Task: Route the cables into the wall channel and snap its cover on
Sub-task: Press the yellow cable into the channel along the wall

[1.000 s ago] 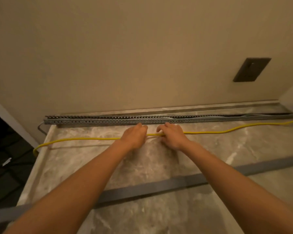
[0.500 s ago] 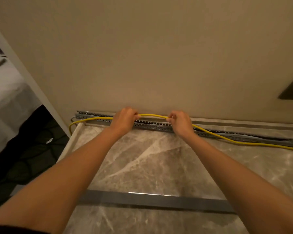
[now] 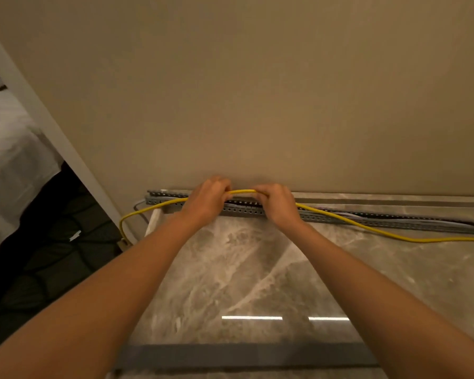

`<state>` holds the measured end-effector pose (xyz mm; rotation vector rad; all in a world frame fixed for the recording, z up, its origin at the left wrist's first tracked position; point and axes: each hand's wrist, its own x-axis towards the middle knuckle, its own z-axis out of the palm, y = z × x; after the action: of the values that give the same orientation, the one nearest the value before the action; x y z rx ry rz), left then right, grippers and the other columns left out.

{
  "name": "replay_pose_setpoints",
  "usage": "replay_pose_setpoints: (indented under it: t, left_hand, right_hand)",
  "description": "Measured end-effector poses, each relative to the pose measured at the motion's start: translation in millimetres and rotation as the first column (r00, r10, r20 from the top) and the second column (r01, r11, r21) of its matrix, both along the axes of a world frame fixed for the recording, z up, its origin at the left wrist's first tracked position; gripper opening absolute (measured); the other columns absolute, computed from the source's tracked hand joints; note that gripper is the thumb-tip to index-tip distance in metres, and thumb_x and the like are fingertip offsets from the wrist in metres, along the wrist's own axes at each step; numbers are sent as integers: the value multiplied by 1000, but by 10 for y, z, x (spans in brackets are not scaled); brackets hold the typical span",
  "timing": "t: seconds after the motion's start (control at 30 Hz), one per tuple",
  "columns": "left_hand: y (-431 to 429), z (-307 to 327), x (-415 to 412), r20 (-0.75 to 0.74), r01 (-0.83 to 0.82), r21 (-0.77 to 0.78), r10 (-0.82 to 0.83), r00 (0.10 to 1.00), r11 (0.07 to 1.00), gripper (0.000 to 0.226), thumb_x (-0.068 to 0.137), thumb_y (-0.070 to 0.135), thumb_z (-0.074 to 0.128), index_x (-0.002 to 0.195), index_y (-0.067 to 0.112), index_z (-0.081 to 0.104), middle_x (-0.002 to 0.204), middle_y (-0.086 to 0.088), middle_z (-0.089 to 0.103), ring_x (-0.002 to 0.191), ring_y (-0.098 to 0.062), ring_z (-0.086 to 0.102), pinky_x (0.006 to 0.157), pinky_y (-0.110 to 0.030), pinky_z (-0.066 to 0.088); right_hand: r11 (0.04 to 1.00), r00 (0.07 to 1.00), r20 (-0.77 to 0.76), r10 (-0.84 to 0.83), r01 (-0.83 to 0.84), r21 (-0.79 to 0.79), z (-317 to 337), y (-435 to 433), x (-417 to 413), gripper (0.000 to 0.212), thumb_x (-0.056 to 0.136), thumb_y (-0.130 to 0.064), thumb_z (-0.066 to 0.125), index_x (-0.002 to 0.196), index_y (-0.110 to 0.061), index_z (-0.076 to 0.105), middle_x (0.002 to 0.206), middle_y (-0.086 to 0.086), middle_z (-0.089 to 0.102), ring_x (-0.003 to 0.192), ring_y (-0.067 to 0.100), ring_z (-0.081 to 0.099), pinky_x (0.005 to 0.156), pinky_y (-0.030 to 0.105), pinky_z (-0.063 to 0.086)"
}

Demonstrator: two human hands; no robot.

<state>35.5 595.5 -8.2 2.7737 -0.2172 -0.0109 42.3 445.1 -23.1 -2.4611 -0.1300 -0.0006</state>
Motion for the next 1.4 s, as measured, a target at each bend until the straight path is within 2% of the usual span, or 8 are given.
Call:
replay_pose_setpoints:
  t: [0.27, 0.57, 0.83, 1.0, 1.1, 1.23, 1.33, 1.4]
  left_hand:
    - [796, -147, -4, 144, -189, 145, 168, 975, 971, 19, 92, -5, 48, 107, -2, 59, 116, -22, 59, 105, -39, 56, 82, -47, 47]
    - [1024, -122, 22, 138, -56, 309, 14, 990, 949, 49, 90, -9, 46, 135, 10, 48, 125, -19, 54, 112, -40, 54, 88, -45, 47]
    - [860, -233, -74, 115, -25, 484, -35, 993, 875, 39, 94, 2, 45, 132, 12, 50, 128, -14, 50, 120, -32, 45, 96, -41, 38]
    - [694, -258, -136, 123, 6, 495, -77, 989, 869, 44, 92, 0, 49, 135, 8, 43, 131, -14, 46, 123, -32, 43, 98, -40, 38]
    - [580, -192, -214, 140, 29, 447, -102, 985, 894, 43, 86, -8, 54, 128, 1, 48, 127, -18, 48, 115, -34, 50, 90, -40, 46]
    - [554, -142, -213, 204, 40, 461, -150, 967, 887, 41, 43, -10, 88, 77, 1, 68, 75, -17, 66, 64, -31, 65, 45, -30, 52]
    - [499, -159, -182, 100, 46, 473, -106, 989, 880, 18, 89, 6, 61, 107, 5, 64, 110, -15, 64, 105, -31, 58, 82, -39, 50]
    - [441, -203, -143, 81, 47, 489, -99, 992, 871, 23, 94, 4, 50, 114, 5, 62, 120, -14, 59, 116, -30, 51, 94, -38, 42]
  right_hand:
    - [975, 972, 88, -219, 221, -16, 74, 212, 67, 26, 96, -12, 46, 109, -5, 67, 106, 25, 68, 101, 42, 58, 80, 42, 47]
    - [956, 958, 57, -281, 285, -66, -4, 175, -1, 27, 96, -17, 49, 114, -9, 66, 108, 25, 69, 101, 41, 60, 77, 39, 47]
    - [968, 974, -24, -227, 222, -119, -137, 52, -83, 26, 94, -12, 51, 108, 1, 68, 107, 25, 67, 102, 36, 60, 68, 32, 34]
    - [980, 980, -60, -190, 185, -70, -133, 45, -120, 28, 95, -9, 48, 117, 1, 63, 116, 23, 61, 109, 35, 55, 86, 32, 40]
    - [983, 985, -55, -163, 157, -91, -129, 40, -132, 26, 95, -7, 47, 107, 5, 66, 109, 28, 63, 102, 37, 56, 82, 34, 41]
    - [984, 986, -72, -149, 141, -108, -142, 27, -132, 26, 95, -5, 45, 104, 9, 64, 106, 31, 63, 99, 39, 57, 81, 36, 40]
    - [981, 994, -86, -69, 52, -189, -170, 22, -133, 32, 96, -5, 41, 121, 7, 57, 124, 23, 61, 113, 37, 53, 95, 35, 39]
    - [956, 995, -95, 20, -47, -291, -192, -9, -152, 39, 97, -9, 39, 134, 2, 45, 136, 20, 53, 124, 34, 47, 104, 34, 33]
